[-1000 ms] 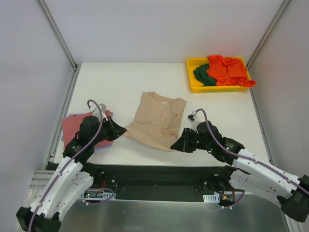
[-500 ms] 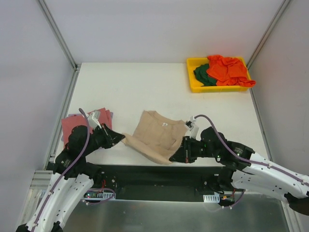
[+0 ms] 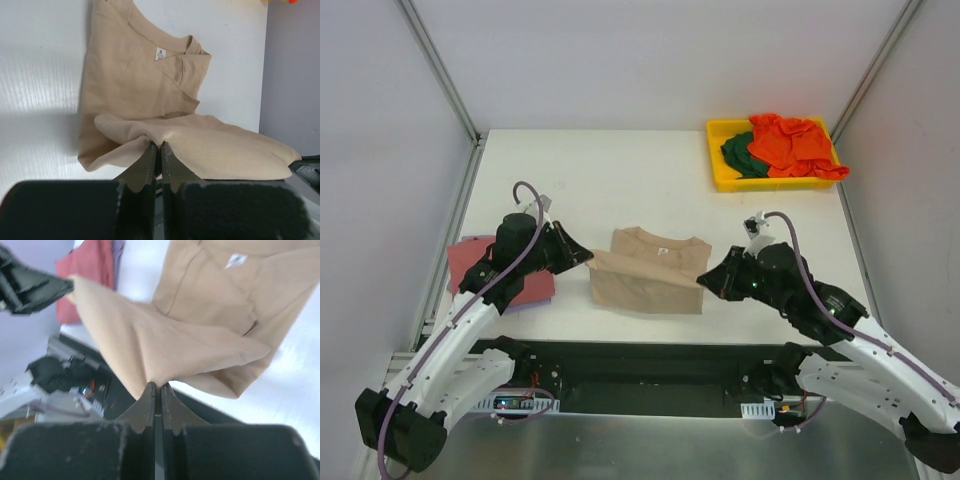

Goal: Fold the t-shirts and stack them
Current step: Fold the long partially folded tshirt into a neat square

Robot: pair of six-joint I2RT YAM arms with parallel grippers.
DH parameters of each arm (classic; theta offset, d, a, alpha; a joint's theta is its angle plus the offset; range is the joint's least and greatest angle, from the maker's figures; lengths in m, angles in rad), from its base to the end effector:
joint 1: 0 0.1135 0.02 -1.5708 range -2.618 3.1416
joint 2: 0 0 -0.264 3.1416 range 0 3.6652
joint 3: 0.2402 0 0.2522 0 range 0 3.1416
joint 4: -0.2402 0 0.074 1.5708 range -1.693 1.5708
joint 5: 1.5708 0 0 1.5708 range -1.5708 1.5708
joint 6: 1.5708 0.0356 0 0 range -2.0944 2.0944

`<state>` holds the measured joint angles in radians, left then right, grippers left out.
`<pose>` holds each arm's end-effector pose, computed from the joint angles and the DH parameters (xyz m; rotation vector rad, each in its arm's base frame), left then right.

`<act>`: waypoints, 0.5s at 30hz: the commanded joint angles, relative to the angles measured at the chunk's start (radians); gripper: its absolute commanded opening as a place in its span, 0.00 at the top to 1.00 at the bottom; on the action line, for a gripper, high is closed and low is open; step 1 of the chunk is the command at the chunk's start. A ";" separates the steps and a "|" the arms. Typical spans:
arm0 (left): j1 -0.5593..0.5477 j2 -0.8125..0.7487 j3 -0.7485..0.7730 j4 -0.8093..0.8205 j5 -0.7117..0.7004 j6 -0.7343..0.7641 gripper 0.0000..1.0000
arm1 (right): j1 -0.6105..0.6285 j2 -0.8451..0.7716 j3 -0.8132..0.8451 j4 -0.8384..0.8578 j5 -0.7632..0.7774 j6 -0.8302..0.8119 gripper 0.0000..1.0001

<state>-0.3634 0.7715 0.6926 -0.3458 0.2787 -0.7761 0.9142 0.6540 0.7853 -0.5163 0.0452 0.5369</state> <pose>0.1632 -0.0725 0.2935 -0.2460 2.1100 -0.9863 0.0910 0.1155 0.3245 -0.3569 2.0376 0.8897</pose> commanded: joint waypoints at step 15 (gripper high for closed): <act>0.000 0.604 0.338 0.180 -0.179 0.074 1.00 | -0.518 0.400 0.049 0.219 -0.246 -0.118 0.99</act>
<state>-0.3725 1.2789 0.9295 -0.2047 0.1947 -0.7578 0.4541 1.0016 0.8219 -0.3714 -0.1612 0.4328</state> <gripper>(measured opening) 0.009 0.029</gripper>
